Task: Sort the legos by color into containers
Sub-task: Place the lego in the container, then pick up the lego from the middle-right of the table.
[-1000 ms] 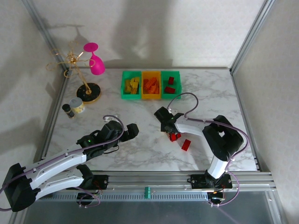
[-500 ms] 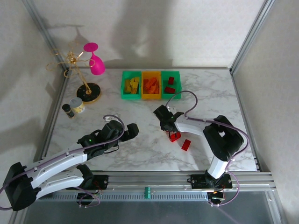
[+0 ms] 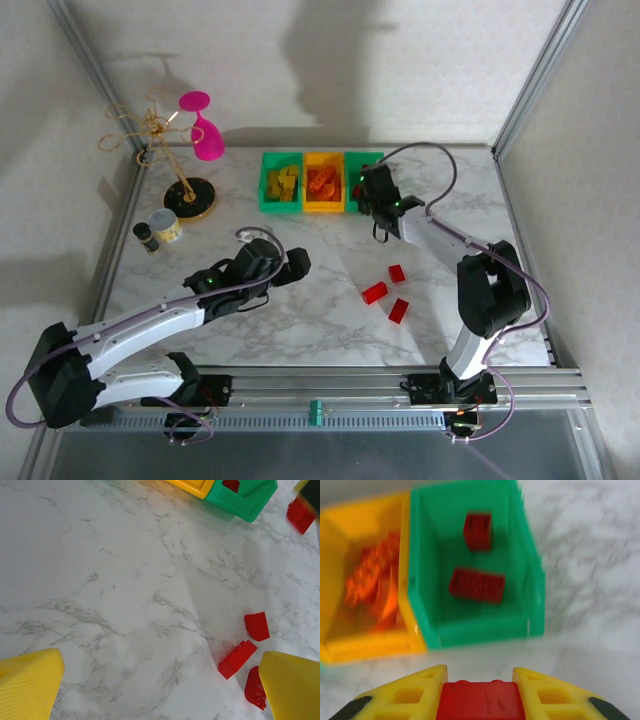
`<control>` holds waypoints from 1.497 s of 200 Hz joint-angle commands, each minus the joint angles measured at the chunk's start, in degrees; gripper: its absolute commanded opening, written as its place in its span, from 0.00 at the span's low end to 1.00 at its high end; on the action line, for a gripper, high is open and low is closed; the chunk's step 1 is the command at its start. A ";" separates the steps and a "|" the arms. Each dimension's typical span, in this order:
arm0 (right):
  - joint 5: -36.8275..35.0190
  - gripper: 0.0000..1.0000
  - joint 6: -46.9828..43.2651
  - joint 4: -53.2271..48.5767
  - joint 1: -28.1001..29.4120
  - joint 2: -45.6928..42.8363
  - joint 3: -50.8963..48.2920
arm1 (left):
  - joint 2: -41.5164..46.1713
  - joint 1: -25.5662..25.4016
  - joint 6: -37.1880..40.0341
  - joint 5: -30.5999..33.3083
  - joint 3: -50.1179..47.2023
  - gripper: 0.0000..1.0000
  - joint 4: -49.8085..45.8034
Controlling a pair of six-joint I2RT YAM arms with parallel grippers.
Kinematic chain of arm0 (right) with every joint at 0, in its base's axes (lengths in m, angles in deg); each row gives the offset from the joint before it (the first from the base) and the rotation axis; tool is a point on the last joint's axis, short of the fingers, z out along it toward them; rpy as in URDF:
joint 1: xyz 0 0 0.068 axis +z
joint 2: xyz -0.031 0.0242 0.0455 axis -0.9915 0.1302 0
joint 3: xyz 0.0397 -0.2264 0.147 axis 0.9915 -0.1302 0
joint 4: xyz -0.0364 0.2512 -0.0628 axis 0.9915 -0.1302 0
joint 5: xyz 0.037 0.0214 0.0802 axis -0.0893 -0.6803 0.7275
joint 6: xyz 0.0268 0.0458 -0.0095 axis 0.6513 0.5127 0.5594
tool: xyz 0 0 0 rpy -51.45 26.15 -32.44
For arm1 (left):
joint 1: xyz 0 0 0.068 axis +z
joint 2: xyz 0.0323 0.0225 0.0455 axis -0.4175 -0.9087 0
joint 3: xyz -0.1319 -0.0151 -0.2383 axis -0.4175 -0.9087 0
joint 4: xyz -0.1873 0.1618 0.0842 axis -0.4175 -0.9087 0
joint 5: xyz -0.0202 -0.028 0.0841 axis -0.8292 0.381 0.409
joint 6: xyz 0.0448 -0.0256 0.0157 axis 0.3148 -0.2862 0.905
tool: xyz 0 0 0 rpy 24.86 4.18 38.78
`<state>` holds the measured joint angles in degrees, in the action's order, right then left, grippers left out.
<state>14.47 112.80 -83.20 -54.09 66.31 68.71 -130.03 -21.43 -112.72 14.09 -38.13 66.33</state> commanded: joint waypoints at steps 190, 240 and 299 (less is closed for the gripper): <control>9.19 0.68 0.19 -1.48 -3.16 -11.72 -12.72 | -1.31 -3.37 2.11 -2.59 0.04 1.00 2.71; 9.30 0.73 5.77 -4.93 -2.59 -21.74 -27.56 | 2.02 -6.33 -0.32 -0.83 -3.94 1.00 3.07; 10.13 0.78 10.58 -4.97 -0.79 -25.21 -38.03 | 2.56 -7.77 -2.72 0.51 -5.73 1.00 4.42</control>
<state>23.61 119.91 -88.62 -55.62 42.07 34.24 -128.09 -28.62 -113.90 12.56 -43.15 69.59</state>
